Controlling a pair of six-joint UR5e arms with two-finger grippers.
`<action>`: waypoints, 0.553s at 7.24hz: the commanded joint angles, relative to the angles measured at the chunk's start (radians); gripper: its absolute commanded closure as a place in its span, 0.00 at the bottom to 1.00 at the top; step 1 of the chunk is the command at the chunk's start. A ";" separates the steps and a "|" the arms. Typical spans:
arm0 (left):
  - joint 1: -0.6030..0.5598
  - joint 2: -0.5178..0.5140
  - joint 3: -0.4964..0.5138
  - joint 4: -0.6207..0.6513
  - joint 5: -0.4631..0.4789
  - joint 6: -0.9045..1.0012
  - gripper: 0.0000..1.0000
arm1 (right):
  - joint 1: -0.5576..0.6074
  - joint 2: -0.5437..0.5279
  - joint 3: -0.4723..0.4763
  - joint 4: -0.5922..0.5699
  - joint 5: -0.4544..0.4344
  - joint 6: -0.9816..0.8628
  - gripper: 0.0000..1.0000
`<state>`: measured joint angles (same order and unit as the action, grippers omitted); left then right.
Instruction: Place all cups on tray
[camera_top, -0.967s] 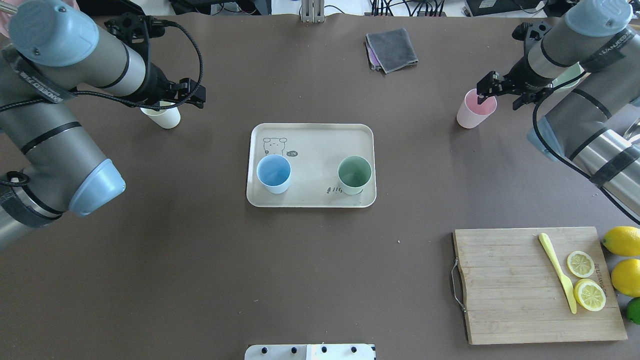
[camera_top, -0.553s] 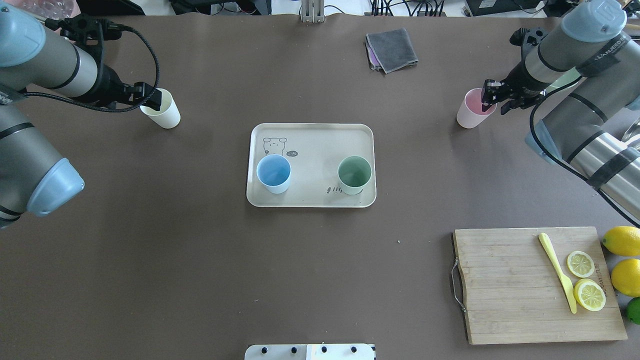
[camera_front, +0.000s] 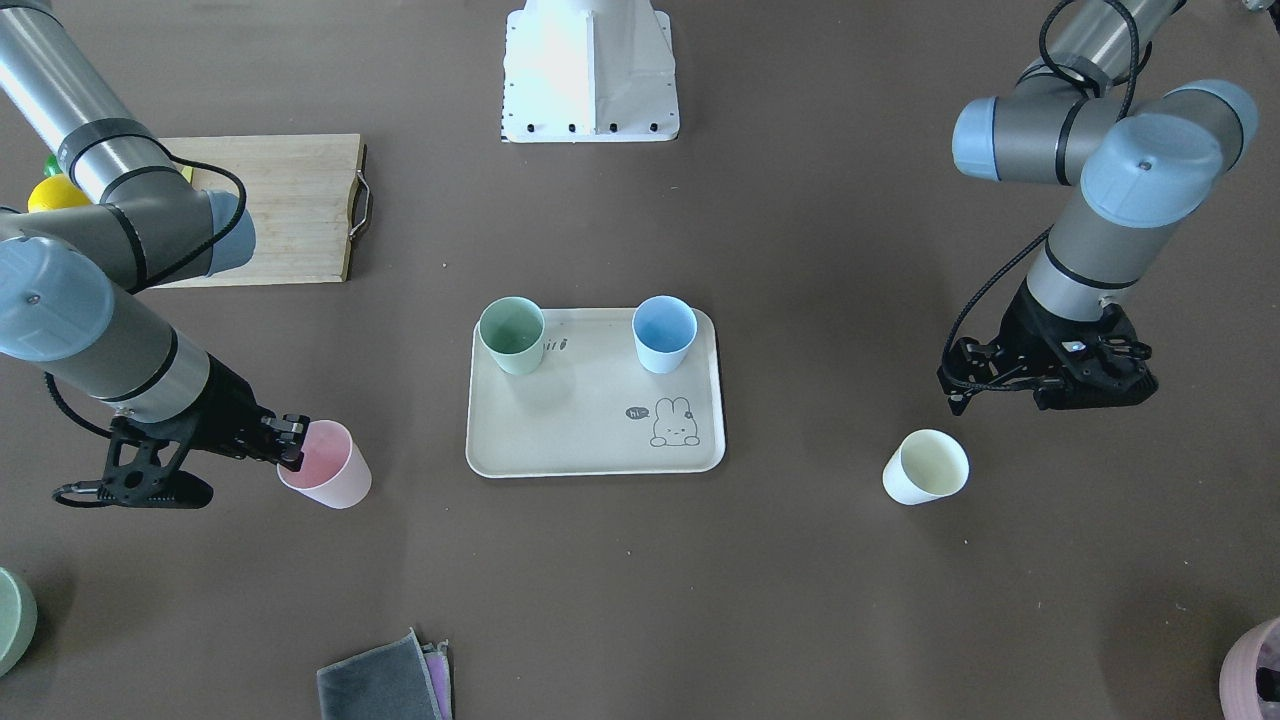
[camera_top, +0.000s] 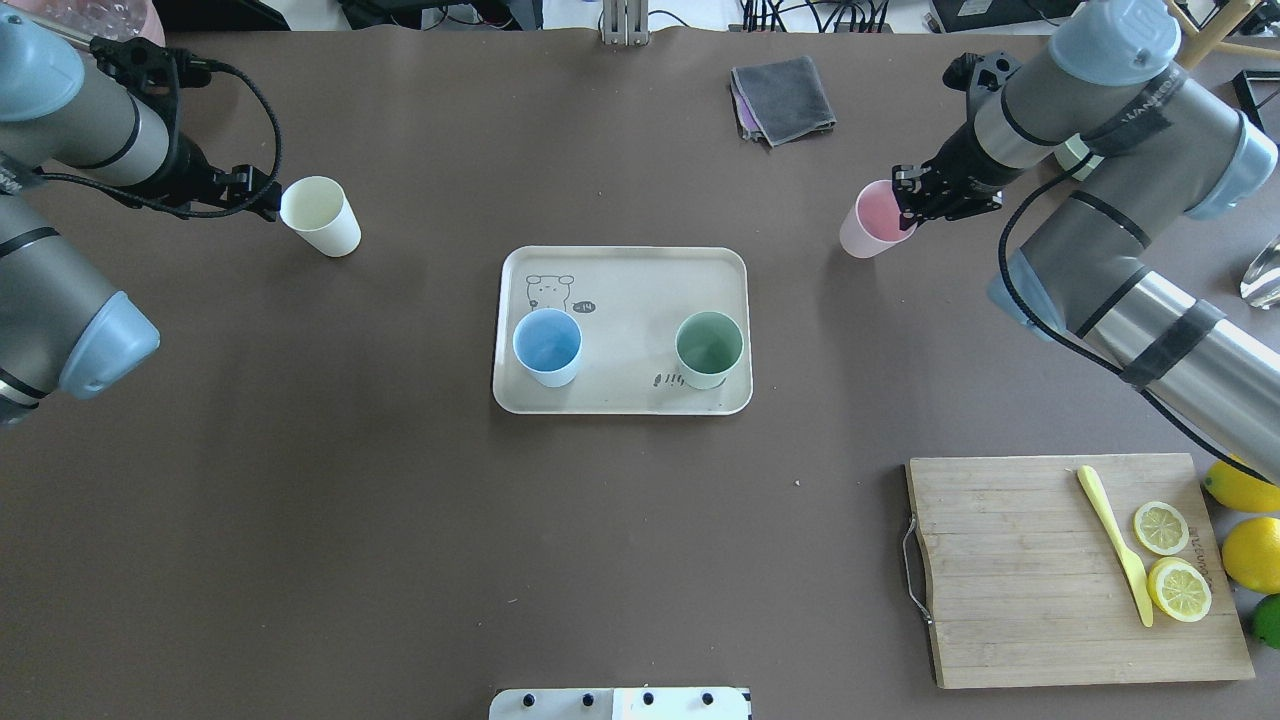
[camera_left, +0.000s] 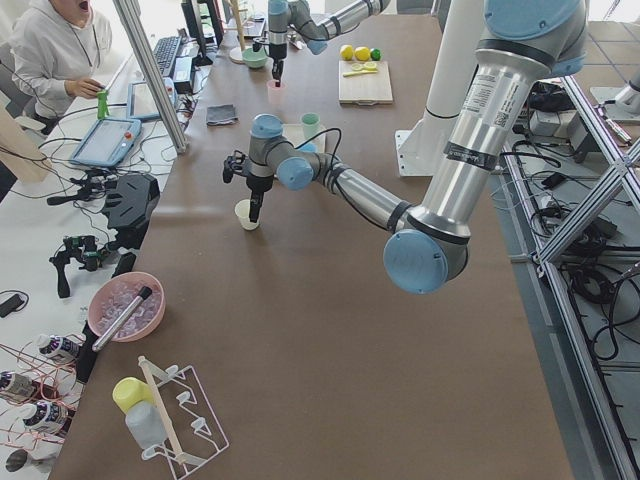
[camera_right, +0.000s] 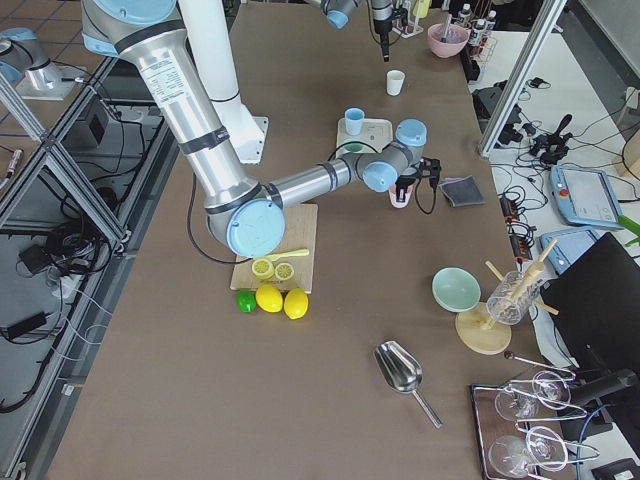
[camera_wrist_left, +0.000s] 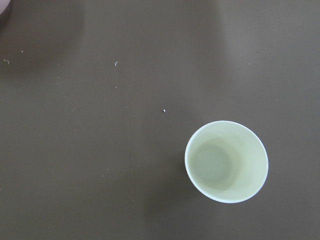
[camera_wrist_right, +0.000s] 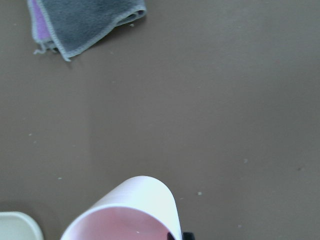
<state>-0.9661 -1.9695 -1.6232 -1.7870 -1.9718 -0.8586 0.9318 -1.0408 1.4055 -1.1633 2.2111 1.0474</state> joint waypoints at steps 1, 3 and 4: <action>0.001 -0.098 0.145 -0.015 -0.001 -0.002 0.06 | -0.066 0.060 0.009 0.007 -0.008 0.081 1.00; 0.006 -0.101 0.248 -0.151 0.001 -0.005 0.13 | -0.105 0.109 0.004 0.002 -0.010 0.132 1.00; 0.015 -0.101 0.246 -0.155 0.001 -0.026 0.36 | -0.126 0.120 0.004 0.005 -0.010 0.141 1.00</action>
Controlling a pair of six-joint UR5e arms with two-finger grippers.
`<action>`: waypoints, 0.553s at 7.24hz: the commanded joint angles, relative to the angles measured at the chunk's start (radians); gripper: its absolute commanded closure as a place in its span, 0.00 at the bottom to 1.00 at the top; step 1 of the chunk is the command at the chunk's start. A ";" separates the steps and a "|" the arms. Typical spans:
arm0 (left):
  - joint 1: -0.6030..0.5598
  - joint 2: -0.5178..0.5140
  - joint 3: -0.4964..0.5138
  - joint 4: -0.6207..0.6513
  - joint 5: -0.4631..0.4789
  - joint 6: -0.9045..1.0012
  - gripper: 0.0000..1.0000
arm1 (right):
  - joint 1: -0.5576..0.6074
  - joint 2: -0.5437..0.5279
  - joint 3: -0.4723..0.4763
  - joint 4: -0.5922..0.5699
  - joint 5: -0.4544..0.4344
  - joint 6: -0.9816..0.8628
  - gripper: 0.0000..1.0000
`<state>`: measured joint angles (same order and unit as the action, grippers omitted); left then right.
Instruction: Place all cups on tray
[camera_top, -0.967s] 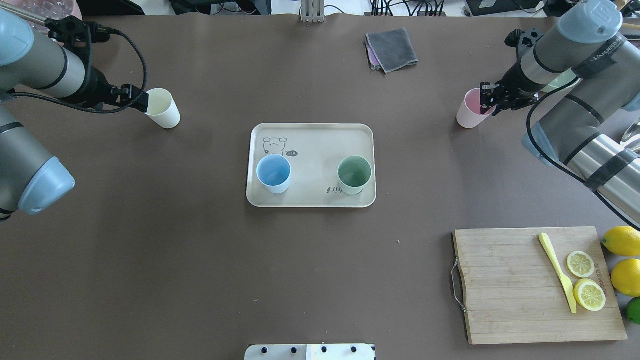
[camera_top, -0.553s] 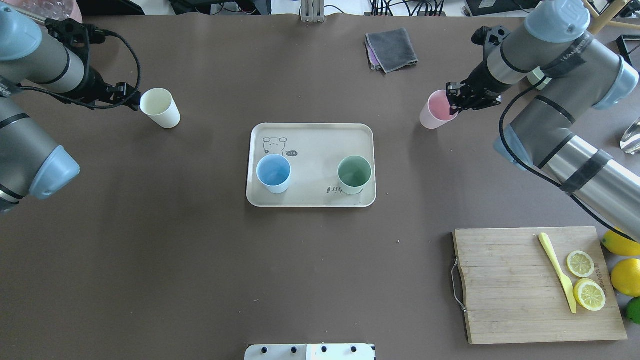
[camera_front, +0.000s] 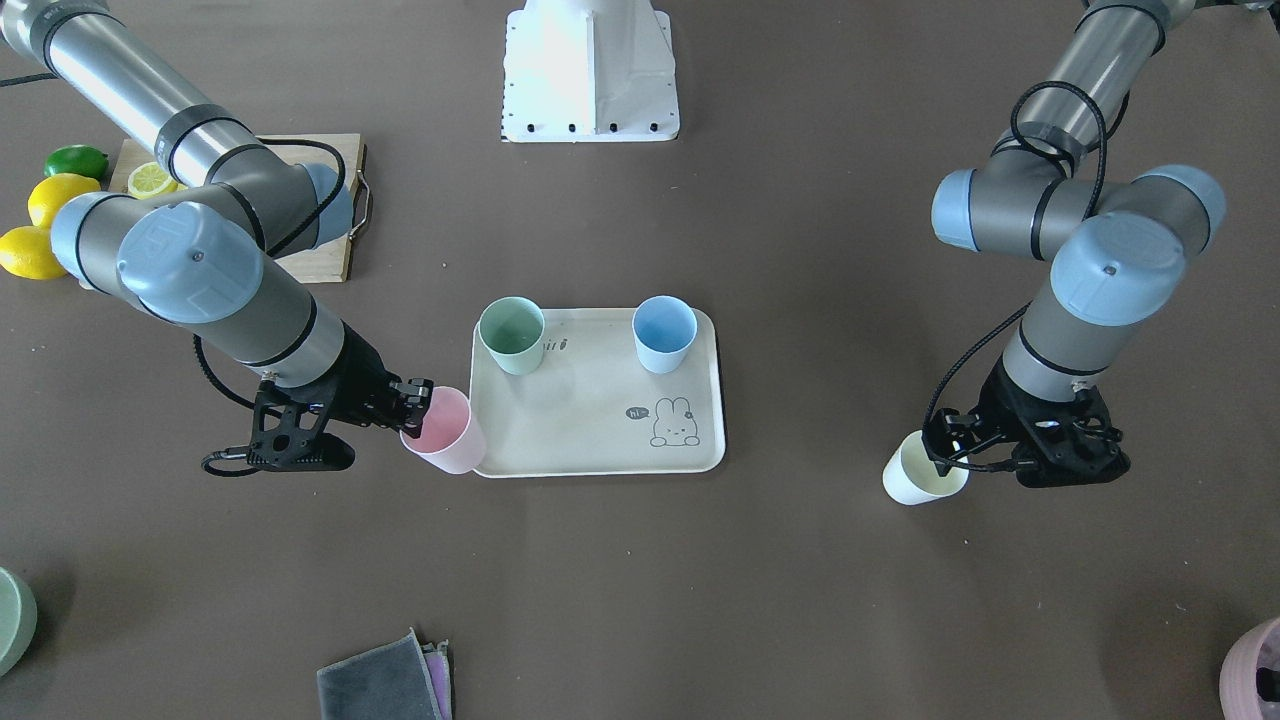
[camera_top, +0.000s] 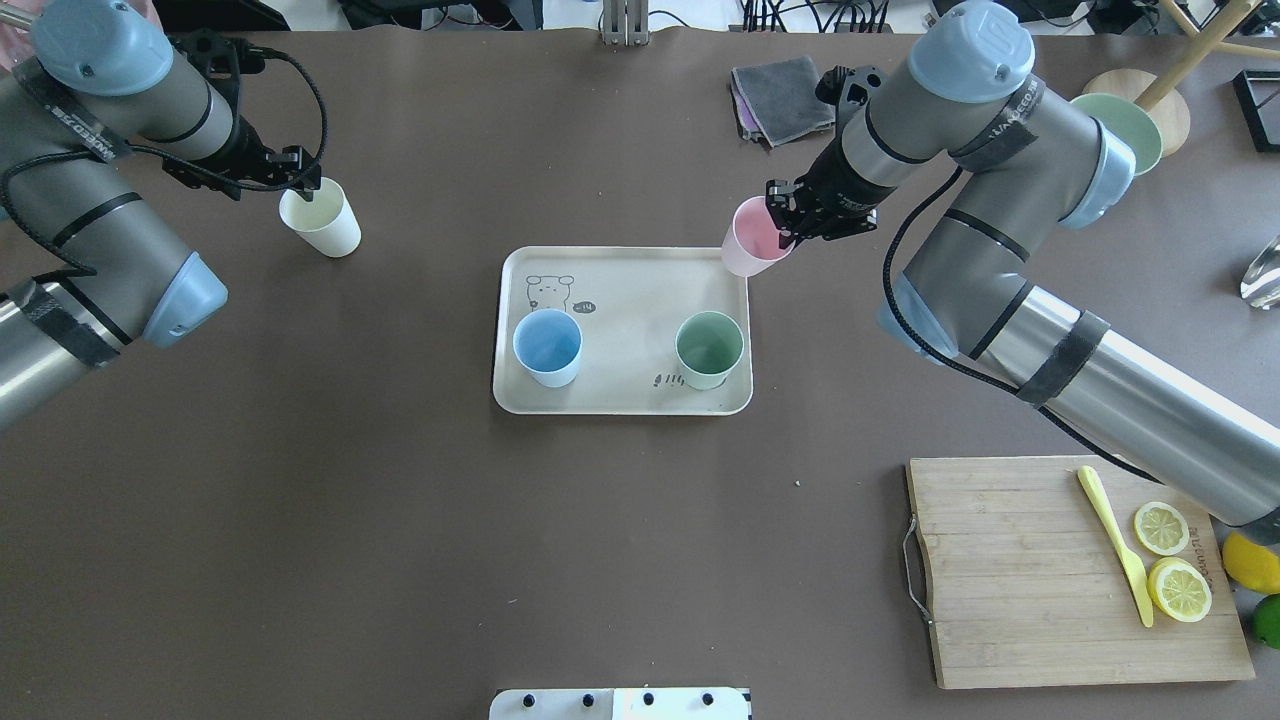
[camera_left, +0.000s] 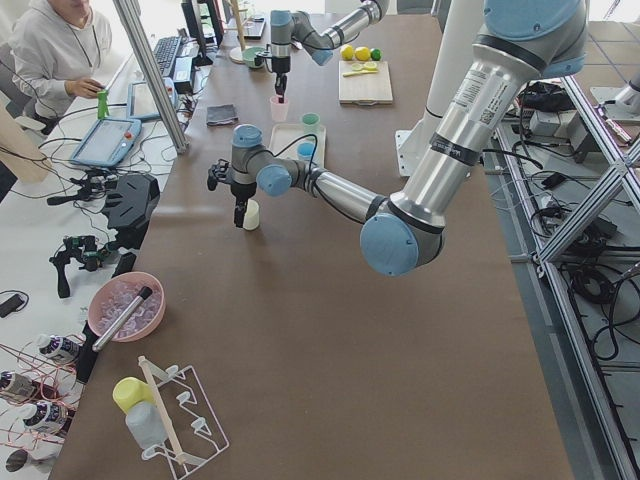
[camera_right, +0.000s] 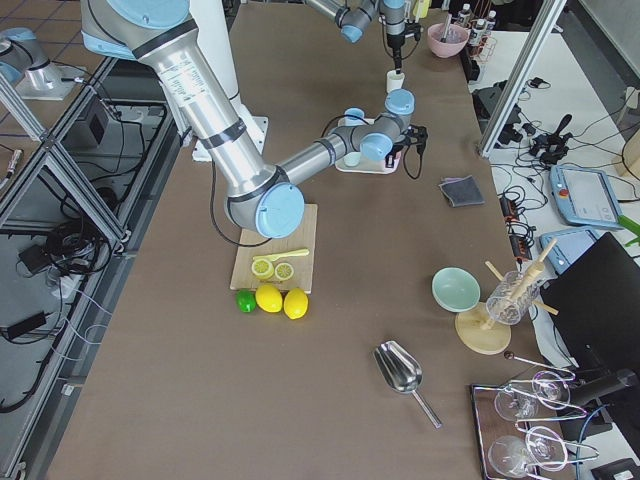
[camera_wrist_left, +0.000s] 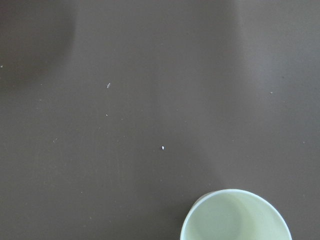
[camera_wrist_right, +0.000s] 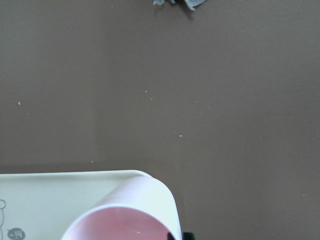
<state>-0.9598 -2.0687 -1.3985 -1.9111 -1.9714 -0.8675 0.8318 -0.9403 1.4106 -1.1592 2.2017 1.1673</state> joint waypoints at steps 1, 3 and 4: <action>0.032 -0.002 0.013 -0.036 0.000 -0.060 0.67 | -0.057 0.027 -0.001 0.000 -0.002 0.038 1.00; 0.042 -0.025 0.009 -0.033 -0.001 -0.071 1.00 | -0.097 0.060 -0.007 -0.003 -0.078 0.080 1.00; 0.041 -0.077 0.009 -0.020 -0.039 -0.103 1.00 | -0.102 0.061 -0.008 -0.004 -0.083 0.081 1.00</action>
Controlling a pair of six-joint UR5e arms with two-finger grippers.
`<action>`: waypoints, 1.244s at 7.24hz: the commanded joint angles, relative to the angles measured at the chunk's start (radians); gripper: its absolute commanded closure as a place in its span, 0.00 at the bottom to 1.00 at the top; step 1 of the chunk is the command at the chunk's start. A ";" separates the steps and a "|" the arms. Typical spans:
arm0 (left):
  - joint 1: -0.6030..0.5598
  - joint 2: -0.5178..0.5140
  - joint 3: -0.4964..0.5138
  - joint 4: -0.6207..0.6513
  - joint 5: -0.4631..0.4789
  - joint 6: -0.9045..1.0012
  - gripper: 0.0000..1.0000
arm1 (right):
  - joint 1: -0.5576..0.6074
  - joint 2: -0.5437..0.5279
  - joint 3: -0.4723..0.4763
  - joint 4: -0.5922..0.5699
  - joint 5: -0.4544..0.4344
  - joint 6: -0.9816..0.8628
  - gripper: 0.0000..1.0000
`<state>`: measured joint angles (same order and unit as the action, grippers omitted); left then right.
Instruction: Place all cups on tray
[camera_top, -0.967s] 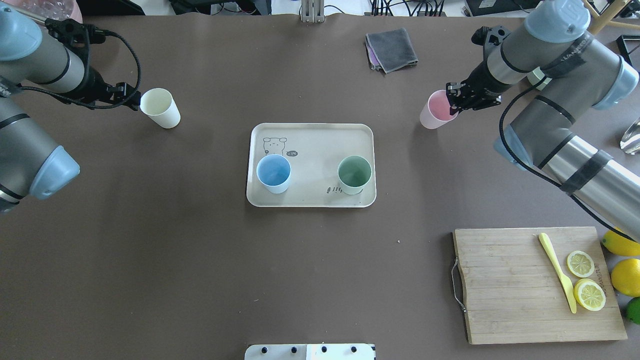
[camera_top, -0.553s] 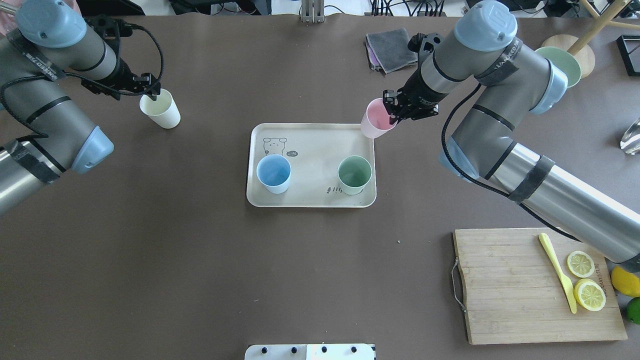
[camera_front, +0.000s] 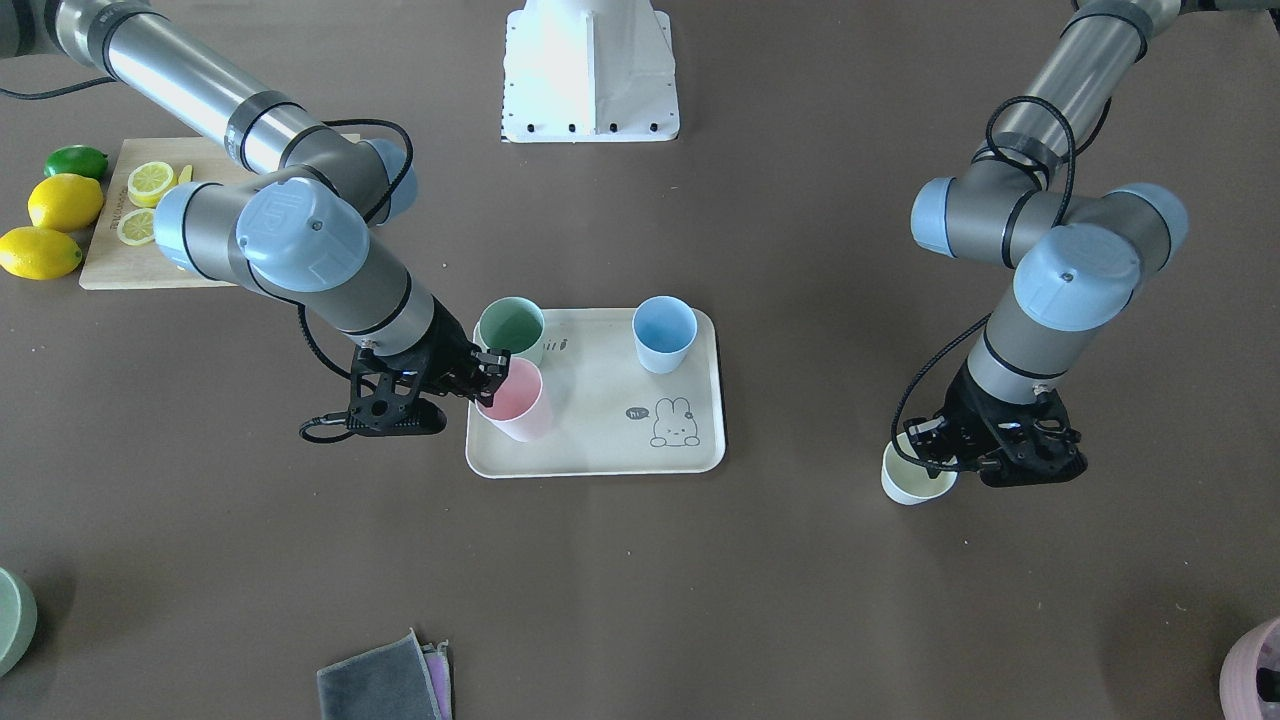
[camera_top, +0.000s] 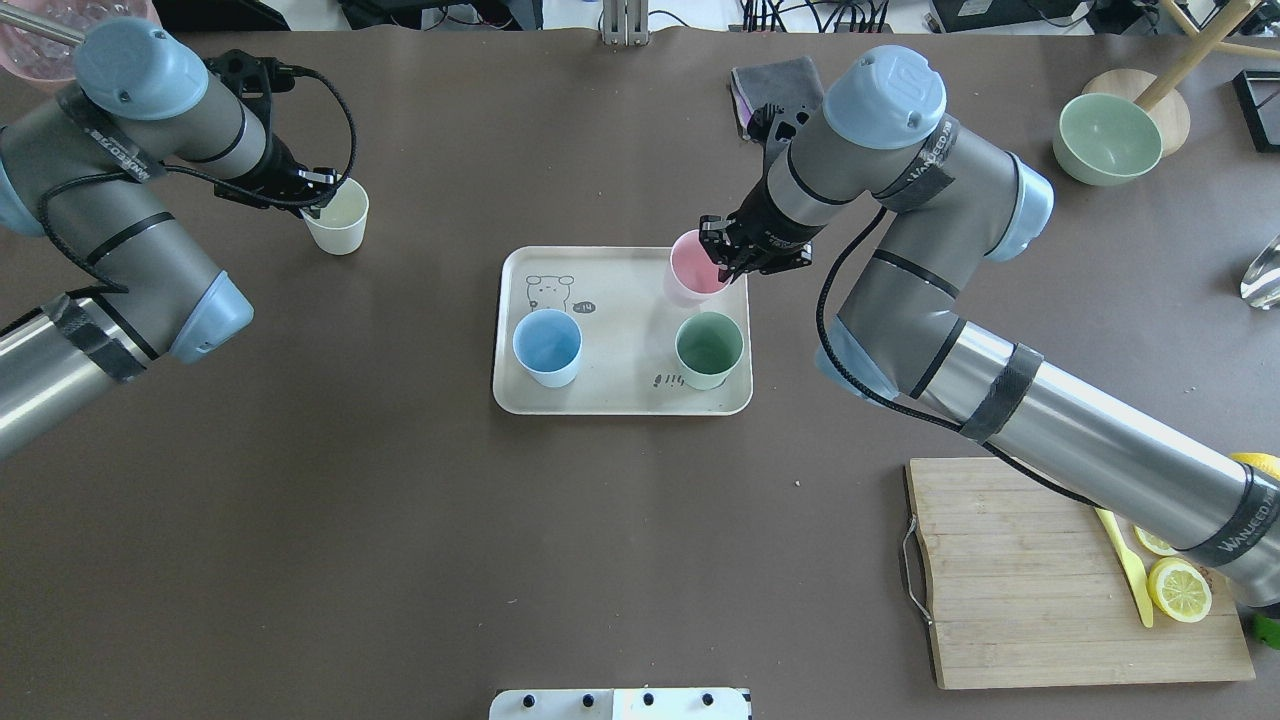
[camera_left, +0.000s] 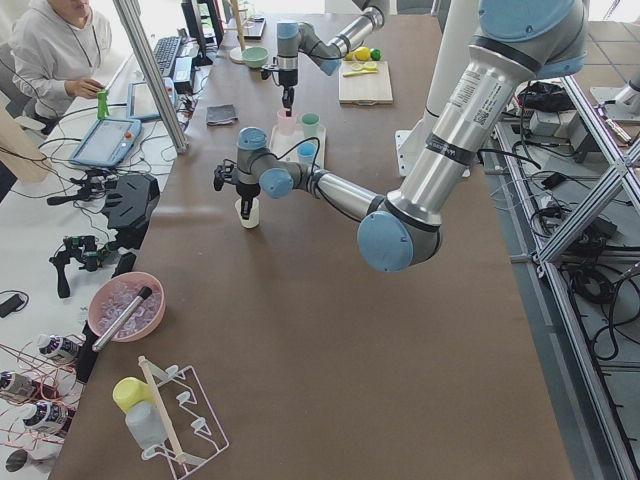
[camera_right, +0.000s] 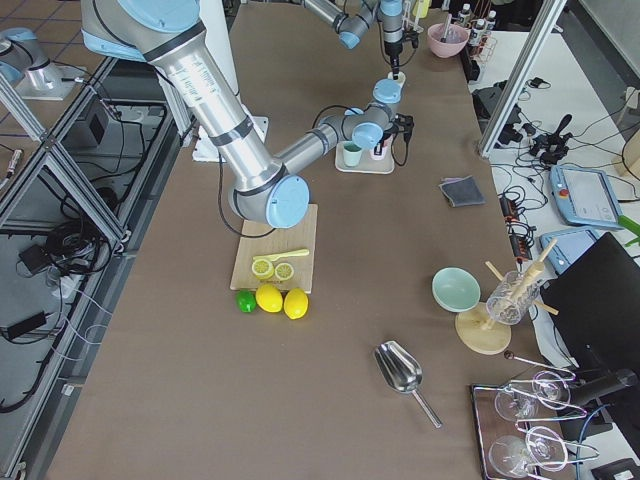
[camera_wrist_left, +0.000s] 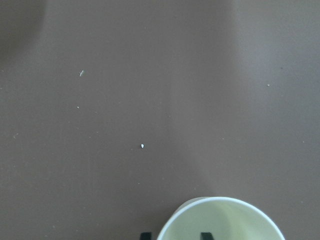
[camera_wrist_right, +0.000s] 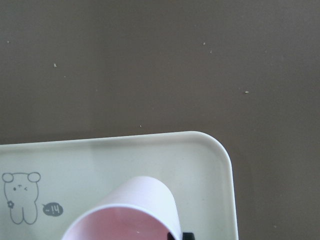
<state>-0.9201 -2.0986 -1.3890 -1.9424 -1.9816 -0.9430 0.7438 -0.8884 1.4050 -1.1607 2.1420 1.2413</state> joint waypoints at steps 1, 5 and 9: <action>0.003 -0.101 -0.001 0.013 -0.040 -0.099 1.00 | -0.014 0.011 -0.003 -0.004 -0.024 0.012 0.01; 0.145 -0.205 -0.031 0.040 -0.045 -0.267 1.00 | 0.096 -0.022 0.002 -0.008 0.043 -0.034 0.00; 0.265 -0.242 -0.019 0.069 0.064 -0.296 0.39 | 0.163 -0.116 0.020 -0.004 0.108 -0.140 0.00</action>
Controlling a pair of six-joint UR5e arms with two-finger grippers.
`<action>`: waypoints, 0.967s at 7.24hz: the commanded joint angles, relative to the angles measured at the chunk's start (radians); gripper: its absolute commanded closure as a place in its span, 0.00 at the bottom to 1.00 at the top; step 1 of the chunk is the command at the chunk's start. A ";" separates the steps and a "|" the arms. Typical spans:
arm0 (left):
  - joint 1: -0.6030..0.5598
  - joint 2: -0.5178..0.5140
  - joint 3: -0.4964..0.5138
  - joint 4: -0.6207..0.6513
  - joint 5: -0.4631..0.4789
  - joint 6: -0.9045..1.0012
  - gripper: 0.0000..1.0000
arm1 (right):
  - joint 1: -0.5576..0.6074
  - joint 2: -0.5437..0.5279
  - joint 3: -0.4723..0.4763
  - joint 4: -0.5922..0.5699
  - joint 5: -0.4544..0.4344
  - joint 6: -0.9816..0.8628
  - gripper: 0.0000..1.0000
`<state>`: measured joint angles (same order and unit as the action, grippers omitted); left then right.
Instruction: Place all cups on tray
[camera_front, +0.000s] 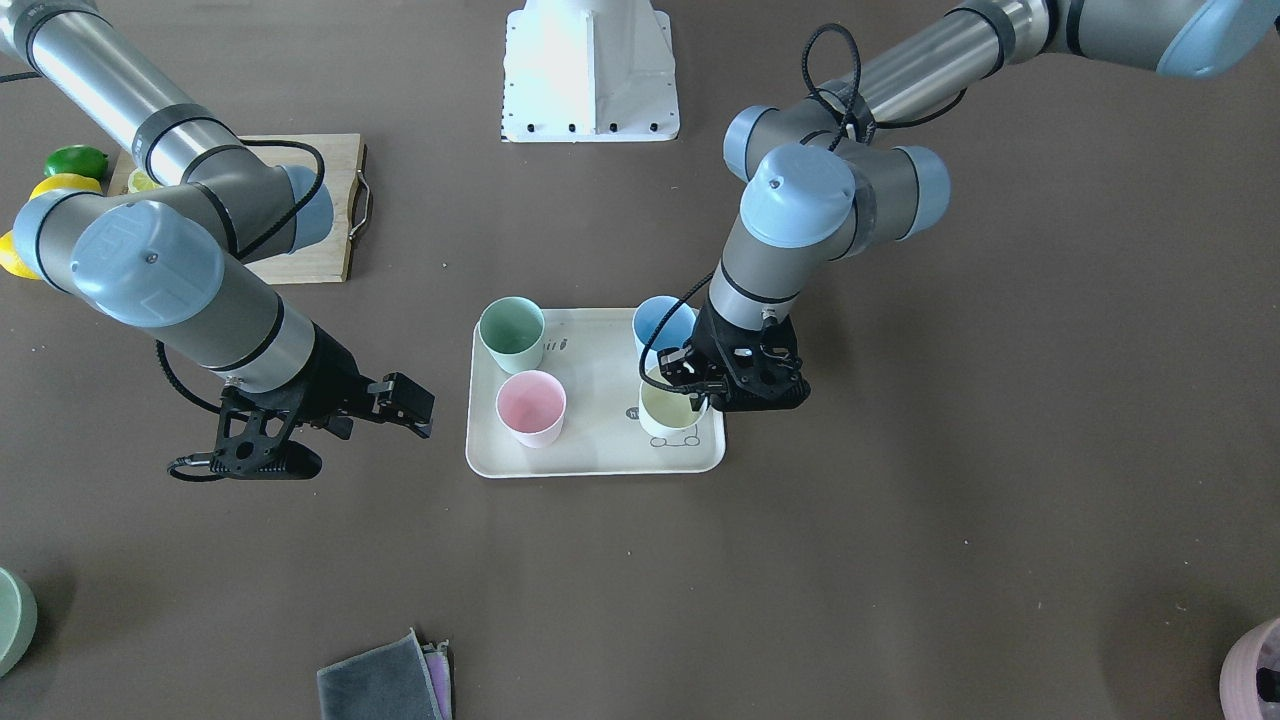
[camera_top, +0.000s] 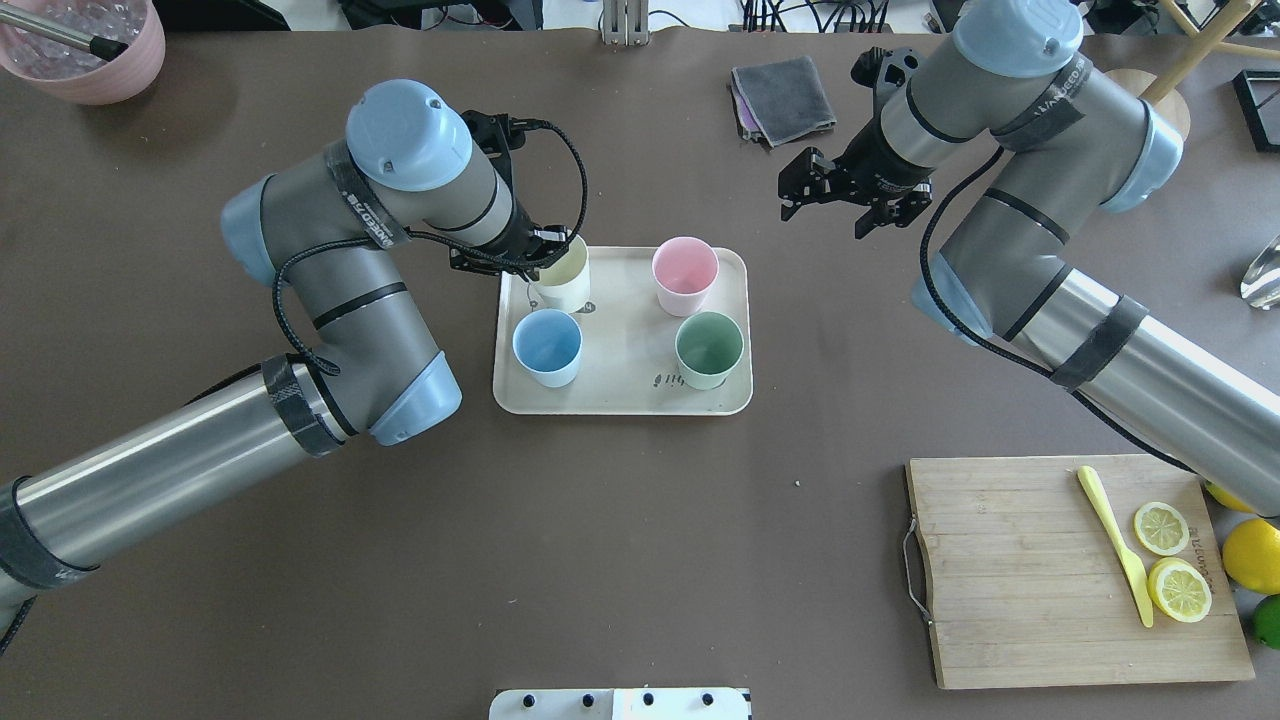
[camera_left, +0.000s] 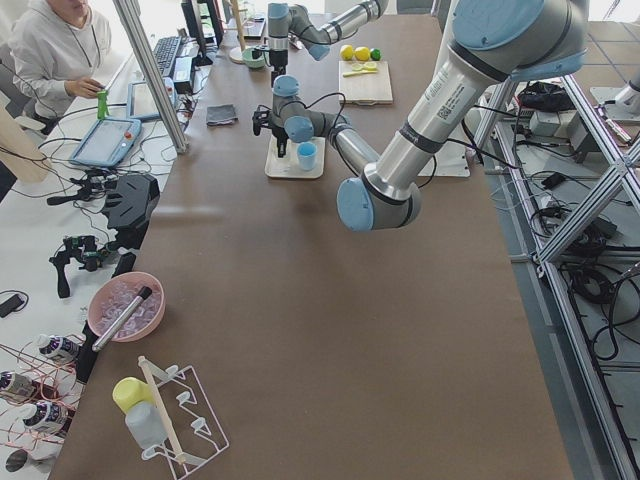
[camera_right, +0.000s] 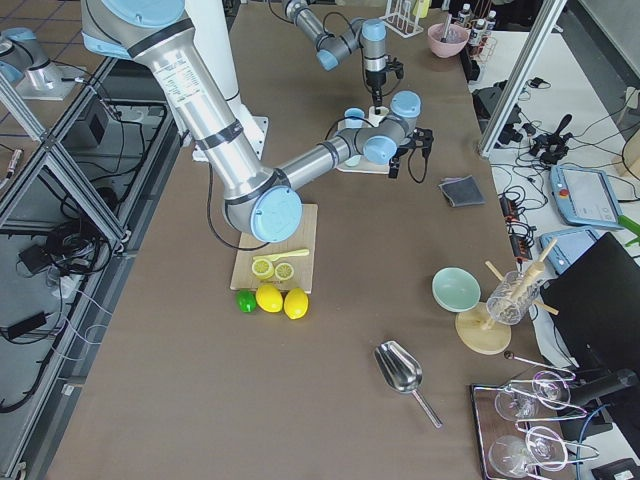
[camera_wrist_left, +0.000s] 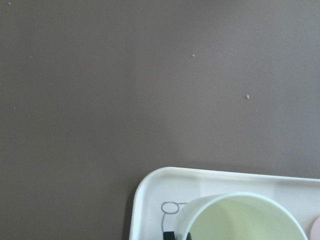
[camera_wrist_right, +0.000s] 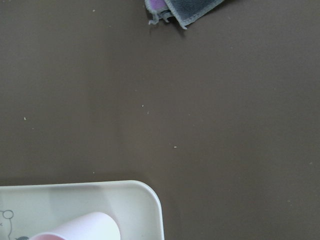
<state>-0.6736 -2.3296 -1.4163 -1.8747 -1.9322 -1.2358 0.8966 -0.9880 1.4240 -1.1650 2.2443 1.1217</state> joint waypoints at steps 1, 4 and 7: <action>0.017 -0.011 0.010 0.002 0.015 0.002 0.02 | 0.016 -0.026 0.003 0.001 0.008 -0.022 0.00; -0.131 0.104 -0.213 0.260 -0.095 0.290 0.02 | 0.184 -0.133 0.004 -0.002 0.116 -0.239 0.00; -0.392 0.443 -0.411 0.319 -0.206 0.773 0.02 | 0.356 -0.267 -0.008 -0.074 0.130 -0.633 0.00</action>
<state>-0.9530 -2.0119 -1.7844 -1.5683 -2.1072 -0.6944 1.1864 -1.2065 1.4195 -1.1883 2.3702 0.6488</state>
